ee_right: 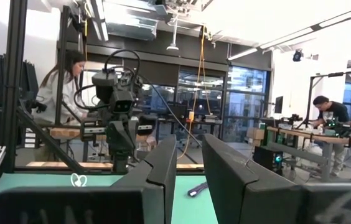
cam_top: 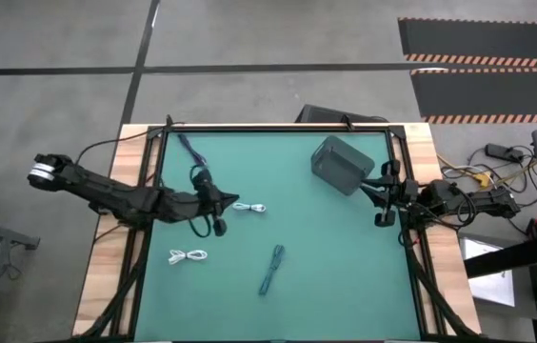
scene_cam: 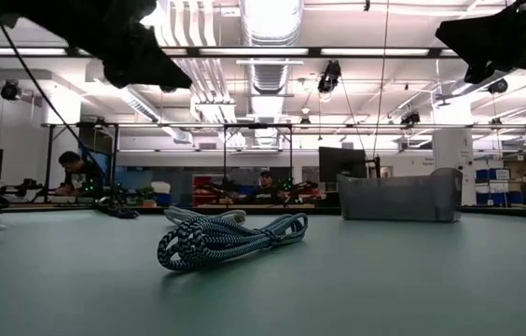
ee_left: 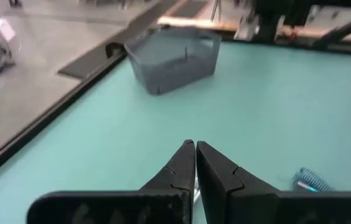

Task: Pick and place USB-C Cables
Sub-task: Put the light blue charger cable into the black container

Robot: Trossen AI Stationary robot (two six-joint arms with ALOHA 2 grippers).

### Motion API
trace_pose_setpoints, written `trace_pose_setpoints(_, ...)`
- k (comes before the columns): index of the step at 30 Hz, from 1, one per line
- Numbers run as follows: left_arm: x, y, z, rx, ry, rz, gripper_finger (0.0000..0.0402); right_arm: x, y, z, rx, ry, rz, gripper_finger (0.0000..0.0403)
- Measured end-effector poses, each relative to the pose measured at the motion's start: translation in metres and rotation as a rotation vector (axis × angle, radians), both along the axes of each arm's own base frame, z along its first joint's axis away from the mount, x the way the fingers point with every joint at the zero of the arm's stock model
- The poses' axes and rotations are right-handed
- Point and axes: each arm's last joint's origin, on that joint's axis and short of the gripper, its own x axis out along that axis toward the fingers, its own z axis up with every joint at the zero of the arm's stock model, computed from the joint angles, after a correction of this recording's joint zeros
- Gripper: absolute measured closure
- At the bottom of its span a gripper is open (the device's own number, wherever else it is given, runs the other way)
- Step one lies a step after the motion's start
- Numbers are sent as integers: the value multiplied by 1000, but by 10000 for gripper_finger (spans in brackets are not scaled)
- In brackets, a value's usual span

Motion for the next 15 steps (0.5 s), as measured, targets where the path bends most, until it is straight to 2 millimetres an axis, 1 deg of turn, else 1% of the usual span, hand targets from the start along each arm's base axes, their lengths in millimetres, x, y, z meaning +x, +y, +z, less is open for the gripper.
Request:
trace_pose_setpoints(5, 20, 4, 9, -23, 78, -22, 402, 0, 0, 0, -6, 1, -2, 335)
trace_pose_setpoints(9, 36, 13, 17, -73, 152, -65, 402, 0, 0, 0, -9, 2, -3, 335)
trace_pose_setpoints(12, 46, 20, 18, -103, 228, -80, 402, 0, 0, 0, -11, 2, -4, 335)
trace_pose_setpoints(15, 53, 27, 14, -122, 323, -77, 402, 0, 0, 0, -22, 4, -8, 335)
